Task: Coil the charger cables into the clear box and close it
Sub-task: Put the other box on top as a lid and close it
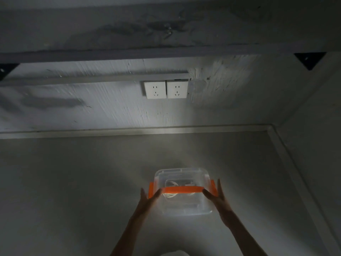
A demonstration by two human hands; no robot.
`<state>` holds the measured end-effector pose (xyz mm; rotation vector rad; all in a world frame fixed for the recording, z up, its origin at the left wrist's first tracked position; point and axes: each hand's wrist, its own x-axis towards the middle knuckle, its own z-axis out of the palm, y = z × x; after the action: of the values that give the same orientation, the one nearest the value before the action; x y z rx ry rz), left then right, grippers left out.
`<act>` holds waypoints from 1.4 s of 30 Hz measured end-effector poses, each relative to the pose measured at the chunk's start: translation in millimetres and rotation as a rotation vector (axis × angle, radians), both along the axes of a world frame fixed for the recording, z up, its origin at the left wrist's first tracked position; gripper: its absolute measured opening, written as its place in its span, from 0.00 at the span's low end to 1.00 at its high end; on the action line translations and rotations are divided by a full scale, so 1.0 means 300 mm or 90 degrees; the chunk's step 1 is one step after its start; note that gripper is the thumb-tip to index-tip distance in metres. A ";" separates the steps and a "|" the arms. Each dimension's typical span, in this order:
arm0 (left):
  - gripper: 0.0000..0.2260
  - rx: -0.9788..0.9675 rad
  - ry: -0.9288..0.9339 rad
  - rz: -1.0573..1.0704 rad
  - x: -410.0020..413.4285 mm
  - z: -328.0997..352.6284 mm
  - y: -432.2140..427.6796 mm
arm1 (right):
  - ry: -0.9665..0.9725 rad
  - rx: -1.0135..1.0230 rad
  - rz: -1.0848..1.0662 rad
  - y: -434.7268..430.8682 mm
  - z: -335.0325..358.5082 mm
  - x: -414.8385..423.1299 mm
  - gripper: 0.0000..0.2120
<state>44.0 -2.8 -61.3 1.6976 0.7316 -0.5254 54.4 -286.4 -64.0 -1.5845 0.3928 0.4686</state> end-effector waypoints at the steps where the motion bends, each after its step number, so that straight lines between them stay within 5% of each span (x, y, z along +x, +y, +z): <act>1: 0.45 -0.072 0.026 0.010 -0.016 -0.004 0.006 | 0.035 0.080 -0.013 0.002 -0.003 -0.014 0.43; 5: 0.31 -0.031 -0.040 0.042 -0.027 0.001 -0.017 | 0.014 0.153 -0.066 0.027 -0.025 -0.031 0.29; 8: 0.18 0.104 -0.077 0.075 -0.027 0.017 -0.051 | 0.009 0.138 -0.081 0.031 -0.029 -0.035 0.30; 11: 0.16 0.208 -0.165 0.054 -0.040 0.047 -0.086 | 0.009 0.130 -0.063 0.021 -0.033 -0.029 0.30; 18: 0.18 0.368 -0.262 -0.005 -0.057 0.090 -0.134 | 0.050 0.102 -0.069 0.033 -0.008 -0.030 0.42; 23: 0.19 0.358 -0.271 -0.027 -0.070 0.077 -0.128 | 0.075 -0.164 -0.134 0.074 0.049 -0.044 0.58; 30: 0.18 0.357 -0.265 -0.027 -0.067 0.082 -0.131 | -0.072 -0.575 -0.145 0.150 0.131 -0.104 0.27; 33: 0.20 0.345 -0.226 -0.052 -0.063 0.080 -0.131 | -0.115 -0.561 -0.127 0.140 0.146 -0.108 0.25; 36: 0.29 0.259 -0.135 -0.126 -0.055 0.093 -0.117 | -0.095 -0.379 -0.051 0.073 0.124 -0.081 0.28; 40: 0.62 0.120 -0.116 -0.201 -0.045 0.127 -0.083 | -0.078 -0.330 -0.013 0.048 0.120 -0.081 0.31; 42: 0.49 0.128 -0.106 -0.203 -0.043 0.134 -0.093 | -0.101 -0.364 -0.045 0.068 0.128 -0.092 0.30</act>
<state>31.0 -30.6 -21.0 2.0353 0.4041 -0.5348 26.8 -266.0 -25.4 -2.1355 0.4860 0.1750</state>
